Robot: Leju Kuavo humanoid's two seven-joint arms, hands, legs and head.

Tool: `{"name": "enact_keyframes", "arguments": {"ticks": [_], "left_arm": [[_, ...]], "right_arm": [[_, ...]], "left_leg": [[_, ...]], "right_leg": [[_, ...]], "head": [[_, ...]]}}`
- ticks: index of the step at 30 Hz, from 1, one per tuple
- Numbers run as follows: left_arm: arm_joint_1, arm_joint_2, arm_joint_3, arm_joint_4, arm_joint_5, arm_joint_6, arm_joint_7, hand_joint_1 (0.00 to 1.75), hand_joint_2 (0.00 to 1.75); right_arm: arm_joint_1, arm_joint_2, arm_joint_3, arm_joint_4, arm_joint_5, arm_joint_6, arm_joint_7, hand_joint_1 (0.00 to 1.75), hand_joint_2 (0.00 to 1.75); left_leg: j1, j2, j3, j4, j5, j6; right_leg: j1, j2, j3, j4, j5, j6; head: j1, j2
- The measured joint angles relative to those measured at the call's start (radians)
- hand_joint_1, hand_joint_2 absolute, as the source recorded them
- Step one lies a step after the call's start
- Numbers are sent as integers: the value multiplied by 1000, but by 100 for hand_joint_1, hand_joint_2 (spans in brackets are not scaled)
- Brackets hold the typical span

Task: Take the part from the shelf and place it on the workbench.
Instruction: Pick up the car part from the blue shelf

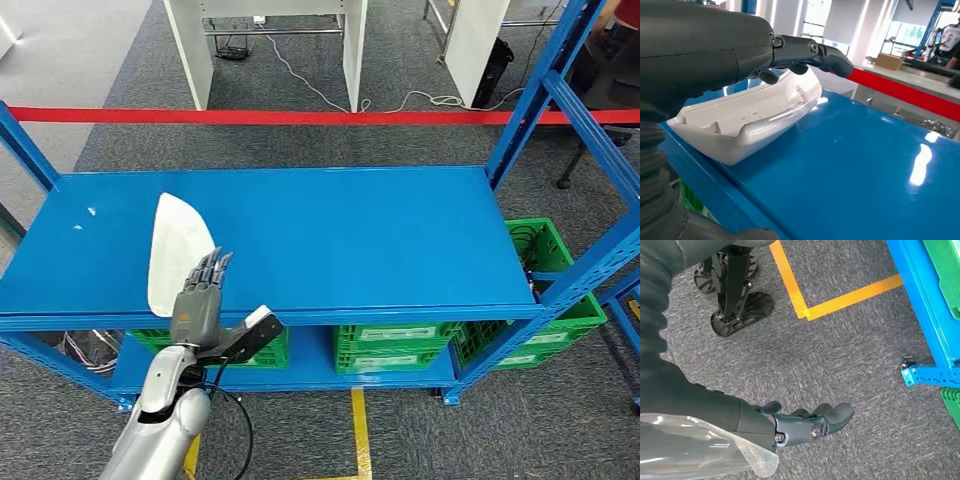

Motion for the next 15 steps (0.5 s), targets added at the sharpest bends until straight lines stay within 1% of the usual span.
{"name": "enact_keyframes", "arguments": {"ticks": [8,15], "left_arm": [[-25,3,38,50,3,26,2,0,175],[-29,4,64,56,14,50,-2,0,175]], "right_arm": [[0,-9,2,17,3,-7,-1,0,175],[-1,-12,6,26,4,-11,-2,0,175]], "left_leg": [[0,0,0,0,0,0],[0,0,0,0,0,0]], "right_leg": [[0,0,0,0,0,0],[0,0,0,1,0,0]], "head": [[0,0],[0,0]]}}
